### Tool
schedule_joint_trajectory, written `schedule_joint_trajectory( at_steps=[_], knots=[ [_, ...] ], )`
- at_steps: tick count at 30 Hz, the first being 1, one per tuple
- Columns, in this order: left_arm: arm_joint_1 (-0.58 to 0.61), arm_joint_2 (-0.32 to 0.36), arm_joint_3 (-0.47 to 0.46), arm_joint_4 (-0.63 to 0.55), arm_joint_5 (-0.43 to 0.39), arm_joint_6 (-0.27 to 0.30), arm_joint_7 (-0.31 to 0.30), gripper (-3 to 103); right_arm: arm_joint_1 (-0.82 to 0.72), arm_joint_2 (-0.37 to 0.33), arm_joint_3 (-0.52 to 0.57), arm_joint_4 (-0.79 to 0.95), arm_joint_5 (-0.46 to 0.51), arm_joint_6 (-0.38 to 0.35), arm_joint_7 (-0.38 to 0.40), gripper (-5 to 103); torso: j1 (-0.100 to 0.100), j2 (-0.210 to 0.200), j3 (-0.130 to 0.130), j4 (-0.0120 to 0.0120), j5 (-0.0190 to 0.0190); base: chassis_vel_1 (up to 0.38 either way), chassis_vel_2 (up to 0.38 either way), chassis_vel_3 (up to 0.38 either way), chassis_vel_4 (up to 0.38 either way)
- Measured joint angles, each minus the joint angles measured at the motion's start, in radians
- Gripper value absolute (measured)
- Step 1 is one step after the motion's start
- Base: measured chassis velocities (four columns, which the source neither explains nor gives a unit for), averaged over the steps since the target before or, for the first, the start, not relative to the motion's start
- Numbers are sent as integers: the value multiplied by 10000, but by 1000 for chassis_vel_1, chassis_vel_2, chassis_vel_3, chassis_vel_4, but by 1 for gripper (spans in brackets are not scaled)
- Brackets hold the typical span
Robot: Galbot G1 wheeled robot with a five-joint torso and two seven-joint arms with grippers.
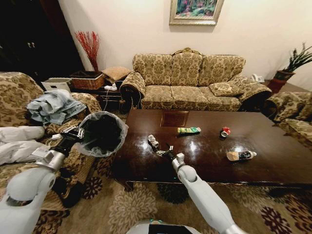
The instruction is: Move to the front of the table and place the trash on the table into the trash bin.
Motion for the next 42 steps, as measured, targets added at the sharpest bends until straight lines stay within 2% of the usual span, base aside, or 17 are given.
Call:
schedule_joint_trajectory(
  at_steps=[5,11,13,15,17,22,23,24,26,30,42],
  knots=[
    [31,-4,-1,-57,16,42,-2,3,537,427,-21,-743,-61,263,-24,100,1,0,1,0,2,0,0,0,0],
    [11,60,-27,-176,-118,162,-19,3,833,807,17,-1217,180,-201,-87,101,0,0,0,-2,5,0,0,0,0],
    [13,67,-27,-177,-136,168,-22,3,868,853,37,-1297,183,-246,-112,97,0,1,0,-2,4,0,0,0,0],
    [10,105,-27,-172,-196,174,-30,3,961,1015,67,-1511,188,-313,-126,89,1,0,0,-1,2,0,0,0,0],
    [6,119,-25,-167,-253,174,-45,3,967,1053,77,-1542,191,-345,-111,89,1,0,1,-1,3,0,0,0,0],
    [-22,141,56,-38,-455,158,-137,3,883,1161,210,-1691,220,-470,-5,61,0,1,0,-2,4,0,0,0,0],
    [-22,141,56,-38,-455,158,-137,3,883,1161,210,-1691,220,-470,-5,61,0,1,0,-2,4,0,0,0,0],
    [-48,142,74,32,-455,140,-137,3,845,1142,221,-1701,227,-469,74,56,0,1,0,-1,3,0,0,0,0],
    [-64,146,94,55,-456,135,-144,3,836,1136,239,-1702,234,-463,110,56,0,1,-1,-1,4,0,0,0,0],
    [-158,123,214,127,-454,109,-160,3,820,1045,306,-1715,278,-452,148,41,-2,3,-3,-1,4,0,0,0,0],
    [-220,196,227,174,-456,91,-156,3,502,813,400,-1304,540,-463,144,41,-1,2,-1,-3,4,0,0,0,0]
  ],
)
